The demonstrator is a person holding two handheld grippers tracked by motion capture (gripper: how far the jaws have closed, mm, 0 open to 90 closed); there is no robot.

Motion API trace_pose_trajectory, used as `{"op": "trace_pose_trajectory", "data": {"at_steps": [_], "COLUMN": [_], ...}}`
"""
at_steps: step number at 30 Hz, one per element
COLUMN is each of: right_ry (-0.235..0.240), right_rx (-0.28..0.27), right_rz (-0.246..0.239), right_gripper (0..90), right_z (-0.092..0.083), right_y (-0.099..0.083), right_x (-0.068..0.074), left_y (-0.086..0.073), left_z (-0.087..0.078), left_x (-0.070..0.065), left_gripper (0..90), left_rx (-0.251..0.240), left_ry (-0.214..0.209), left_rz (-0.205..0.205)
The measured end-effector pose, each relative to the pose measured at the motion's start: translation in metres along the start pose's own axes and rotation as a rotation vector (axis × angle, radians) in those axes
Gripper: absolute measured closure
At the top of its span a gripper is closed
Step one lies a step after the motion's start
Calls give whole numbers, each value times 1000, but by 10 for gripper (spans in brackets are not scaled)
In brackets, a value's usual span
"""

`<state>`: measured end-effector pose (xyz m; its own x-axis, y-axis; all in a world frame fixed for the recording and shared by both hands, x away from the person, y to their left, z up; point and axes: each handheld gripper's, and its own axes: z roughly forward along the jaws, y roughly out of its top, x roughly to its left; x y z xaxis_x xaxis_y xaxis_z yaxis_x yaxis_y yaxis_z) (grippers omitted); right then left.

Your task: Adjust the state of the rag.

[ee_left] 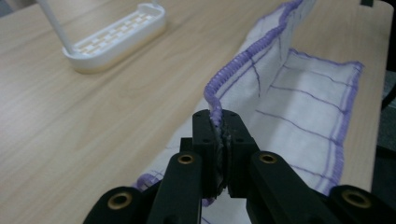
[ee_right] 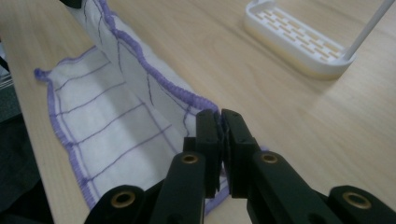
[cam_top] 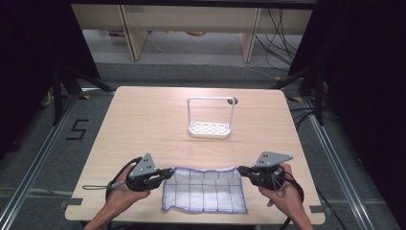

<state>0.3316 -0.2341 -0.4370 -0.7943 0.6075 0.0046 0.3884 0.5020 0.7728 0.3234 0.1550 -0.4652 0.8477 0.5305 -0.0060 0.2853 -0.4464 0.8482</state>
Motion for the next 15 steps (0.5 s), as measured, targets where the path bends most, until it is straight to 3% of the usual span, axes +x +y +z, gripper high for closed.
{"op": "trace_pose_trajectory", "data": {"at_steps": [4, 6, 8, 11, 15], "right_ry": [26, 31, 39, 48, 64], "right_rx": [21, 43, 54, 74, 117], "right_rz": [1, 13, 0, 1, -11], "right_gripper": [858, 857, 855, 852, 849], "right_z": [2, 3, 6, 6, 7], "right_y": [-14, -19, -23, -27, -40], "right_x": [10, 14, 17, 21, 31], "left_y": [-15, -19, -28, -34, -43], "left_z": [1, 3, 4, 4, 6], "left_x": [-11, -14, -18, -23, -30], "left_gripper": [850, 849, 848, 844, 837], "left_rx": [53, 49, 82, 91, 116], "left_ry": [-25, -23, -39, -52, -87], "left_rz": [25, 24, 50, 33, 55]}}
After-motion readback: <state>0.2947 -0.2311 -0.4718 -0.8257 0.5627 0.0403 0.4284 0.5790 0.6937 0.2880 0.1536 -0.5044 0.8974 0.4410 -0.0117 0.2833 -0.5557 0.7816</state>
